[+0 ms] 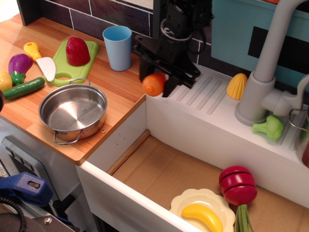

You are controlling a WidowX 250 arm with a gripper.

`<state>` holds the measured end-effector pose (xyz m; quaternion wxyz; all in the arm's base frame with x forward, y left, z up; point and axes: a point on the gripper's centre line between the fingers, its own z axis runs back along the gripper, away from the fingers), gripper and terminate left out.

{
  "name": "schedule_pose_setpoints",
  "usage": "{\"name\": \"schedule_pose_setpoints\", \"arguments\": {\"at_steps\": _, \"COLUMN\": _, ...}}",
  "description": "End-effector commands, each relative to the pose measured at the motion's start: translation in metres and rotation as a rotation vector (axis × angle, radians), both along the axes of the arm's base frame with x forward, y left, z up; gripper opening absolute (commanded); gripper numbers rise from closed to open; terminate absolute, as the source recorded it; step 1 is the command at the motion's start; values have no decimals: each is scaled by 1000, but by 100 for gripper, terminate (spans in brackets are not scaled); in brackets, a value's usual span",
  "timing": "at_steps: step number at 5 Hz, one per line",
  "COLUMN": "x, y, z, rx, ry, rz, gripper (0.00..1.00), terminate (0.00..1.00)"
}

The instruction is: Put carrot in pot or pan

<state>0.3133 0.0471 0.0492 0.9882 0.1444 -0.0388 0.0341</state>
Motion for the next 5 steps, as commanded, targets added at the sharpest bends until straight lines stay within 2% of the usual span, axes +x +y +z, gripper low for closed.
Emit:
{"name": "schedule_pose_setpoints", "arguments": {"at_steps": 1, "x": -10, "y": 33, "z": 31, "rx": 49, "ry": -18, "rz": 12, "gripper": 0, "terminate": 0}}
{"name": "schedule_pose_setpoints", "arguments": {"at_steps": 2, "x": -22, "y": 58, "z": 36, "rx": 75, "ry": 12, "rz": 48, "gripper": 0, "terminate": 0}}
{"name": "schedule_pose_setpoints", "arguments": {"at_steps": 3, "x": -35, "y": 77, "z": 37, "rx": 96, "ry": 13, "rz": 59, "gripper": 0, "terminate": 0}}
{"name": "schedule_pose_setpoints", "arguments": {"at_steps": 4, "x": -52, "y": 84, "z": 32, "rx": 44, "ry": 47, "rz": 86, "gripper": 100, "terminate": 0}}
{"name": "schedule_pose_setpoints", "arguments": {"at_steps": 5, "x": -64, "y": 86, "z": 28, "rx": 45, "ry": 49, "rz": 102, "gripper": 100, "terminate": 100}}
